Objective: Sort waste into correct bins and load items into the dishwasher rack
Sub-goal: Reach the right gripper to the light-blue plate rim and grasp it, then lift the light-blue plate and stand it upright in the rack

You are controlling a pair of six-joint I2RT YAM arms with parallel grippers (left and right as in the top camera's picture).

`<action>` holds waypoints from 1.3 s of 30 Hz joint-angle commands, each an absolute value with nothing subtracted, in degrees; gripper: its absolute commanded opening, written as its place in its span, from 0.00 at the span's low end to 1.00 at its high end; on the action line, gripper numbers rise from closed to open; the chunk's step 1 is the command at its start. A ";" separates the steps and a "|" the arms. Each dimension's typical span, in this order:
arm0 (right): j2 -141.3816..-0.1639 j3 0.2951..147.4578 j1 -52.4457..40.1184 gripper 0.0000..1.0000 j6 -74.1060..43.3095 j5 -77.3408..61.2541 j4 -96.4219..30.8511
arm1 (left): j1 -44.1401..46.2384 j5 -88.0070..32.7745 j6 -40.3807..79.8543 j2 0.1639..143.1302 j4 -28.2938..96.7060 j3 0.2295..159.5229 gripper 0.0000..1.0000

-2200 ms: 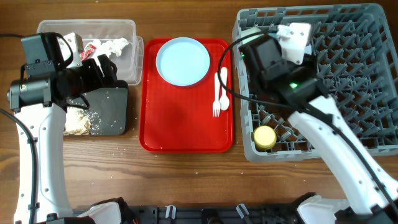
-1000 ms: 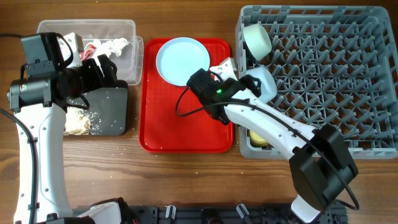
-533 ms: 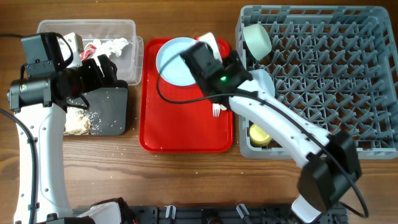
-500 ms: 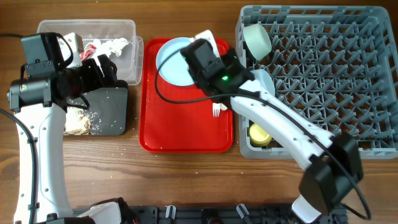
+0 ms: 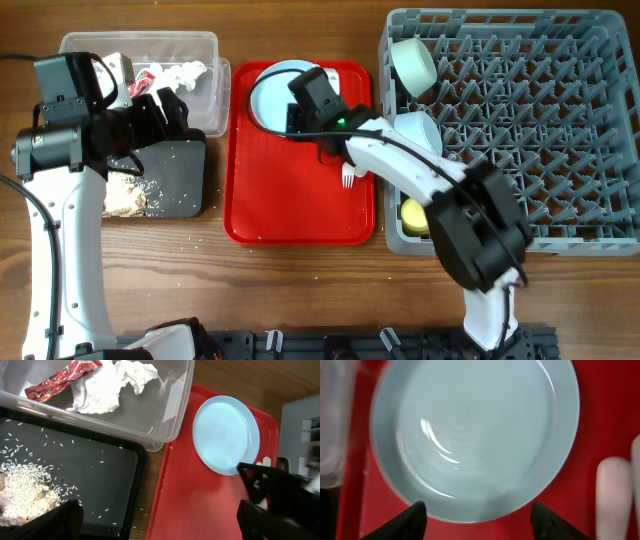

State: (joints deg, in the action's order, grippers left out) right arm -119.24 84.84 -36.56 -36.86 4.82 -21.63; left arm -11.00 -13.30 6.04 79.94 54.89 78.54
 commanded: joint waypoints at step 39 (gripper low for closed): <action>-98.32 84.95 -23.92 0.04 -20.51 22.22 -34.39 | -11.38 -13.19 4.91 80.27 54.74 78.98 1.00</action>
State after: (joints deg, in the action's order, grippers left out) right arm -102.26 84.66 -23.83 -26.02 11.64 -33.93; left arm -11.00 -13.32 6.04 79.94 54.89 78.54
